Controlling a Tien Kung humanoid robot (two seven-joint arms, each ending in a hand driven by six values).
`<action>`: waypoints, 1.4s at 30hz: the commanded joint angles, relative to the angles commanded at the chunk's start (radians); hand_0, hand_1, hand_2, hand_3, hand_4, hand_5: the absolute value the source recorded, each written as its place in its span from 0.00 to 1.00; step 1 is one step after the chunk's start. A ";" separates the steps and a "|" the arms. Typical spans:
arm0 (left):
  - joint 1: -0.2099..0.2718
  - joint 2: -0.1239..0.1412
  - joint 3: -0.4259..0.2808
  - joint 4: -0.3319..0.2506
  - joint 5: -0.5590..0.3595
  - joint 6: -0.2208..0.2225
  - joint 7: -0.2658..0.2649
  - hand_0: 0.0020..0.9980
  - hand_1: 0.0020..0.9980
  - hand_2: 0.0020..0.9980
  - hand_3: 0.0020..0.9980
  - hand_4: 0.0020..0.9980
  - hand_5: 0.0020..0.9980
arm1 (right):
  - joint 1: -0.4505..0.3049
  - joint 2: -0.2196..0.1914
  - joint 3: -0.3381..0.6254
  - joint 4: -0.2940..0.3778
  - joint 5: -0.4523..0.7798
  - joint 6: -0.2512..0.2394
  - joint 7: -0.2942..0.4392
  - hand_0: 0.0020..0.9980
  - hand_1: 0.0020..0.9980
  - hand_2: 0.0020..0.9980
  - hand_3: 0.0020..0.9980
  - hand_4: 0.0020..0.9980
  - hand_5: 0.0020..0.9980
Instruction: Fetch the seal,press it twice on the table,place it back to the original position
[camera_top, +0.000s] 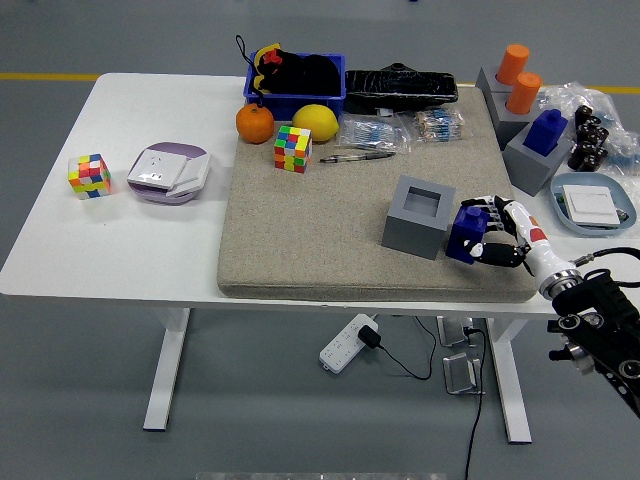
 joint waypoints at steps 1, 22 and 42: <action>0.000 0.000 0.000 0.000 0.000 0.000 0.000 0.72 0.69 0.68 0.72 0.64 0.24 | 0.000 0.000 -0.002 -0.002 0.000 0.001 0.000 0.62 0.48 0.45 0.49 0.63 0.00; -0.001 0.002 -0.001 0.000 -0.003 0.000 -0.001 0.72 0.69 0.68 0.72 0.64 0.24 | 0.013 -0.024 0.165 0.155 -0.103 -0.011 -0.024 0.62 0.48 0.45 0.49 0.64 0.00; -0.003 0.001 0.002 0.000 -0.006 0.000 -0.001 0.72 0.69 0.68 0.72 0.64 0.24 | 0.048 0.008 0.084 0.215 -0.092 -0.005 -0.025 0.61 0.48 0.45 0.49 0.64 0.00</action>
